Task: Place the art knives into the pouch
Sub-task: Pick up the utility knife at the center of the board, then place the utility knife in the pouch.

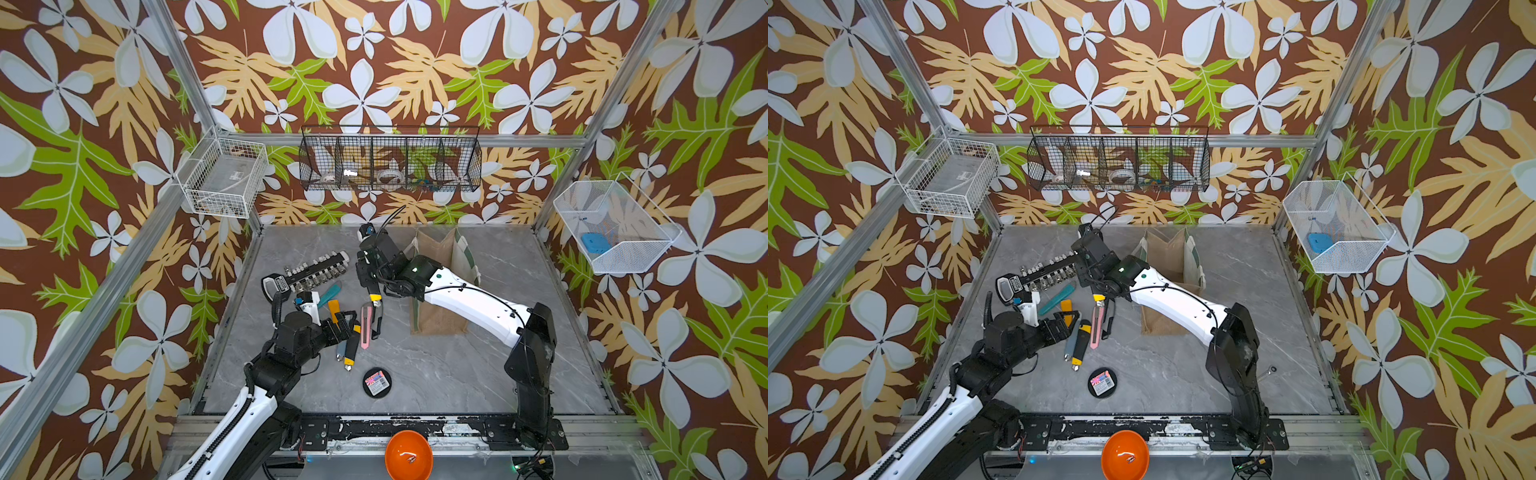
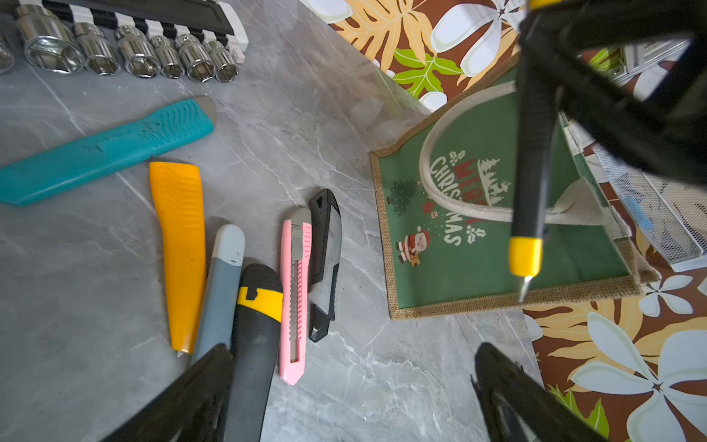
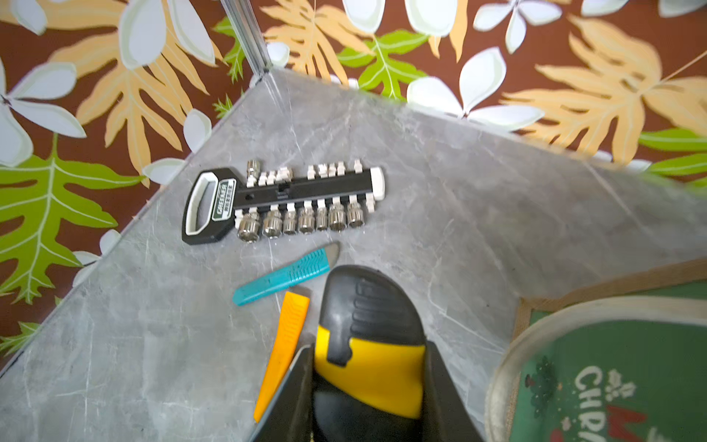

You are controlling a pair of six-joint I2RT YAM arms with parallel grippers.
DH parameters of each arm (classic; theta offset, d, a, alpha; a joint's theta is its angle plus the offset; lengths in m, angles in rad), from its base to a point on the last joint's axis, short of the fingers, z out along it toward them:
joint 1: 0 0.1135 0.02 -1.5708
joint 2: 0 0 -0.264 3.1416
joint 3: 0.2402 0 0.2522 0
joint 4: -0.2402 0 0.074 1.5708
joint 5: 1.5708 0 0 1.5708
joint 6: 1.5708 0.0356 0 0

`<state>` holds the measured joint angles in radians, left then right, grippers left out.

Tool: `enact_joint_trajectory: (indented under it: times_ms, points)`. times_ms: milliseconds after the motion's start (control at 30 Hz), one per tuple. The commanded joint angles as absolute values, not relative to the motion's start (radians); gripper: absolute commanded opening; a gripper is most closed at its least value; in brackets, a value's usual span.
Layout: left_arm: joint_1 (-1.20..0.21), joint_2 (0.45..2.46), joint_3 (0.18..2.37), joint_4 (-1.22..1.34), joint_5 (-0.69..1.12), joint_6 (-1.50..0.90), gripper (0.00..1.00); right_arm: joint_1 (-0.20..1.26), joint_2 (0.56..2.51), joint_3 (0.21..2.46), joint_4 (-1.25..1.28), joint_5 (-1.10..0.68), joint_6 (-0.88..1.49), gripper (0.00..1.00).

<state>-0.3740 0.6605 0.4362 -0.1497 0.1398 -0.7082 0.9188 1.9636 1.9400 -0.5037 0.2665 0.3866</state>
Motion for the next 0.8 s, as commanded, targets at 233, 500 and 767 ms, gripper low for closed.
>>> enact_joint_trajectory:
  times_ms: [233,500,767]
  points:
    - [-0.371,0.699,0.502,-0.15,0.144,-0.68,1.0,0.917,1.83,1.974,-0.469,0.513,0.218,0.3]
    - [-0.371,0.725,0.52,-0.146,0.155,-0.683,1.0,0.903,1.618,1.672,-0.24,0.719,0.115,0.31]
    - [-0.371,0.781,0.562,-0.145,0.163,-0.68,1.0,0.798,1.461,1.415,-0.089,0.669,0.149,0.29]
